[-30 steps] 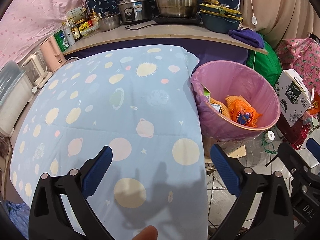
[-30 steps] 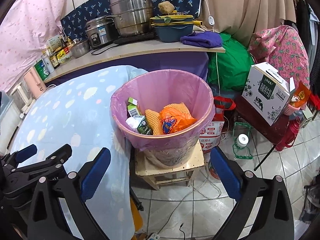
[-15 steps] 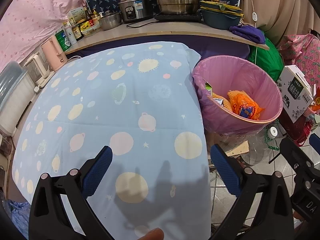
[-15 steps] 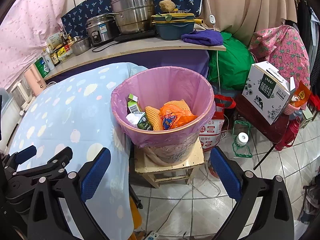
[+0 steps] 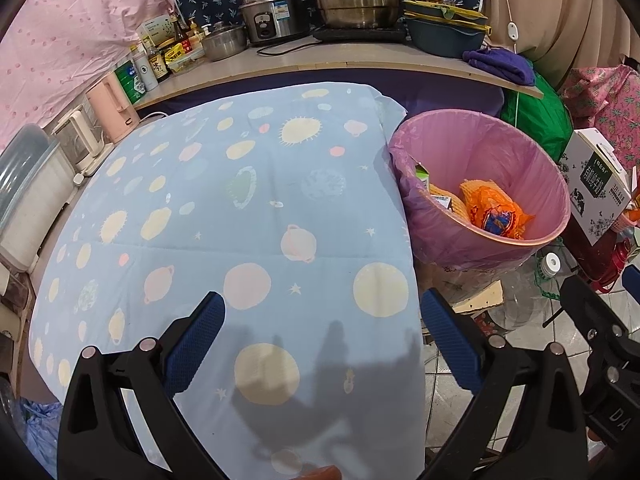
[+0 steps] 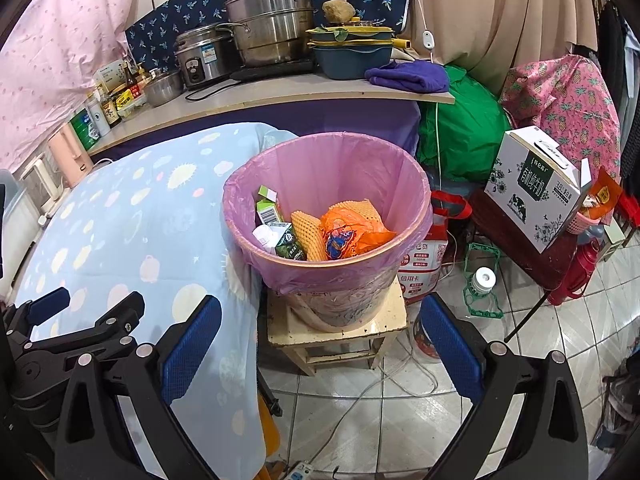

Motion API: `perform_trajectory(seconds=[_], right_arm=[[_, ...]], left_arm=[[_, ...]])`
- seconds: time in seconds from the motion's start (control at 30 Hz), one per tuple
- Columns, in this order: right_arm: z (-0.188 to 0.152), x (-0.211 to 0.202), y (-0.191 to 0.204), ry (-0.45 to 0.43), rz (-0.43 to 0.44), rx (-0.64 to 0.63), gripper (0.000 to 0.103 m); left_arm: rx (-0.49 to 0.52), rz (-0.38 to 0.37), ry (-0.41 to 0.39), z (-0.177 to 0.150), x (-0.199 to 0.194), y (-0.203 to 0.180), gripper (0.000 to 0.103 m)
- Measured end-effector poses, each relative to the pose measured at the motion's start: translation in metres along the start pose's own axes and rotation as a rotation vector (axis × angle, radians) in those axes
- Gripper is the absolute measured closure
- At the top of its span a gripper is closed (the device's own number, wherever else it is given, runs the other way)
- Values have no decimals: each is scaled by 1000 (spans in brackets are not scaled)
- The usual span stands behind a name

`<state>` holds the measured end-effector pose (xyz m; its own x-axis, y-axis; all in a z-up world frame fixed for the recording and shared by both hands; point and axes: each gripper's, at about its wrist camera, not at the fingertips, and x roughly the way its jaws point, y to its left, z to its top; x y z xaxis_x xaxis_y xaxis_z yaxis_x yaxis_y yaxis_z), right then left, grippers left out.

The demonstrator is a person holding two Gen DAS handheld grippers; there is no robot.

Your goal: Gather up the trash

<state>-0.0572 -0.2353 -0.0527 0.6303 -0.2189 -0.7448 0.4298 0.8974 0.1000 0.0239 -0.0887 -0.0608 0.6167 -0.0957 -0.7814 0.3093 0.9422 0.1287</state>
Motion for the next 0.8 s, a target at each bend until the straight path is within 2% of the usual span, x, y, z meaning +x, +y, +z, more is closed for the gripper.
perform_trajectory(seconds=[0.43,0.8], right_arm=[[-1,-2,0,0,-1,-11,7],[-2,-2,-2,7,-10,-16,7]], left_arm=[[7,0,2,-3,-2,0,9],[8,29,9,-5,-6,-3,9]])
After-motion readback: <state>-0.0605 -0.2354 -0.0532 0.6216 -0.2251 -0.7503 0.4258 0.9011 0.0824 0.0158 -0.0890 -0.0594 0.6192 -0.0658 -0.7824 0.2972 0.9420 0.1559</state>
